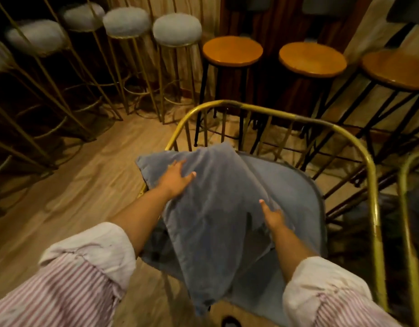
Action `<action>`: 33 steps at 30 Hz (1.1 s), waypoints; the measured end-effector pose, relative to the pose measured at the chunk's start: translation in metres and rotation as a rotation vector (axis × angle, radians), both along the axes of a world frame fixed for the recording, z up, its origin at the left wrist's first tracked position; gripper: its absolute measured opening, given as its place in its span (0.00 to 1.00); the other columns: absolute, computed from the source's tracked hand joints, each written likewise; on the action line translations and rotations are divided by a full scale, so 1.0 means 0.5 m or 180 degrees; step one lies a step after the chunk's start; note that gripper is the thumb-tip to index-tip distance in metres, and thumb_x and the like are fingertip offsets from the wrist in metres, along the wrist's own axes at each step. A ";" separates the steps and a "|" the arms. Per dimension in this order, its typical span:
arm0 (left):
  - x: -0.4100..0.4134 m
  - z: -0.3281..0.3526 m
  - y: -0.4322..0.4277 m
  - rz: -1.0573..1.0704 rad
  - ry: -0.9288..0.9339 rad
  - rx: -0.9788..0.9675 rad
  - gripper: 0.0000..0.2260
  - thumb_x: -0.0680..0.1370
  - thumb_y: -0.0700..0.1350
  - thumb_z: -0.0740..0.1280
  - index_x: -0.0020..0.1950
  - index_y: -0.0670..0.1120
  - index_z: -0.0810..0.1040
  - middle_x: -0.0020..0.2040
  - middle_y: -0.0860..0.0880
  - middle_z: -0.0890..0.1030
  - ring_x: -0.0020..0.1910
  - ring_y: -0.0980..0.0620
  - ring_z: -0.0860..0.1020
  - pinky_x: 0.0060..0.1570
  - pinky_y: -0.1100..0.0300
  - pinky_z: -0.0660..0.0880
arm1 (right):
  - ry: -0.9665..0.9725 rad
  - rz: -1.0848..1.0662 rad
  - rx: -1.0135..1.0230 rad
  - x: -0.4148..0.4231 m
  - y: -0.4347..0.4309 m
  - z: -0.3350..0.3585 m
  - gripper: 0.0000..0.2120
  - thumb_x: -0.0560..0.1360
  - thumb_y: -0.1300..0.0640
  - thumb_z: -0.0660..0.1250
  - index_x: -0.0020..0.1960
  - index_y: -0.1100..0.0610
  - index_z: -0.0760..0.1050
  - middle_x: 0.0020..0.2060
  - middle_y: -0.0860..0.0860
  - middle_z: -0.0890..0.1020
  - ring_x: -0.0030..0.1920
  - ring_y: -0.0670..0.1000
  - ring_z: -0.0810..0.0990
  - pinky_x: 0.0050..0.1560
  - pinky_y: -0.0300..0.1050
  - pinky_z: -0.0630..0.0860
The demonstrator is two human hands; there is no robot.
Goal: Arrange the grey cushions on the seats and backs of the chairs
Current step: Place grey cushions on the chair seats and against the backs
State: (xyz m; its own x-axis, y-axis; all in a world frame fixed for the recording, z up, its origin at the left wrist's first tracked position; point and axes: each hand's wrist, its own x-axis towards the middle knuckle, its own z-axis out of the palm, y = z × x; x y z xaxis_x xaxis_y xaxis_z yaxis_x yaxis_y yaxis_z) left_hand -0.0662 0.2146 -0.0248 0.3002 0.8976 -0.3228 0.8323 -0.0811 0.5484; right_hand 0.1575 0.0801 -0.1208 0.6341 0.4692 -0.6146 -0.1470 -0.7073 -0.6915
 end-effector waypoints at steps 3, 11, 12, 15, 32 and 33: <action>0.044 -0.078 0.103 -0.0084 0.0377 0.0144 0.30 0.79 0.57 0.59 0.77 0.47 0.56 0.78 0.44 0.57 0.77 0.42 0.55 0.74 0.42 0.56 | 0.0286 -0.0542 0.0019 0.034 0.029 -0.128 0.53 0.62 0.26 0.64 0.75 0.59 0.61 0.74 0.58 0.64 0.73 0.61 0.64 0.72 0.57 0.61; 0.094 -0.202 0.276 -0.0547 0.1905 0.0291 0.41 0.70 0.74 0.50 0.78 0.55 0.52 0.78 0.41 0.58 0.76 0.38 0.56 0.73 0.38 0.48 | 0.0743 -0.1590 -0.0075 0.050 0.021 -0.253 0.59 0.57 0.40 0.79 0.77 0.51 0.48 0.76 0.53 0.59 0.71 0.59 0.66 0.69 0.59 0.66; 0.098 -0.209 0.288 -0.0600 0.1910 0.0246 0.42 0.68 0.76 0.51 0.77 0.56 0.52 0.77 0.41 0.59 0.76 0.38 0.57 0.73 0.38 0.49 | 0.0805 -0.1631 -0.0007 0.052 0.015 -0.266 0.63 0.52 0.38 0.79 0.77 0.47 0.48 0.75 0.52 0.60 0.70 0.59 0.68 0.68 0.61 0.67; 0.109 -0.223 0.305 -0.0729 0.1887 0.0105 0.45 0.65 0.77 0.53 0.77 0.57 0.52 0.77 0.43 0.61 0.75 0.38 0.59 0.74 0.39 0.52 | 0.1068 -0.1832 0.0230 0.040 -0.011 -0.294 0.74 0.36 0.31 0.77 0.75 0.42 0.47 0.75 0.50 0.60 0.68 0.61 0.69 0.64 0.68 0.69; -0.048 -0.383 0.046 0.0819 0.0390 -0.1852 0.63 0.49 0.82 0.58 0.78 0.52 0.53 0.77 0.43 0.62 0.73 0.38 0.65 0.71 0.42 0.62 | 0.0069 -0.0654 0.0713 0.195 0.014 -0.200 0.44 0.67 0.52 0.76 0.76 0.54 0.57 0.73 0.54 0.66 0.70 0.56 0.69 0.67 0.51 0.69; -0.060 -0.411 0.032 0.0942 0.0313 -0.1863 0.64 0.47 0.83 0.58 0.78 0.54 0.51 0.77 0.44 0.61 0.73 0.38 0.64 0.72 0.42 0.62 | 0.0072 -0.0532 0.0683 0.202 0.016 -0.202 0.44 0.67 0.51 0.76 0.76 0.54 0.57 0.73 0.54 0.66 0.70 0.57 0.69 0.68 0.53 0.69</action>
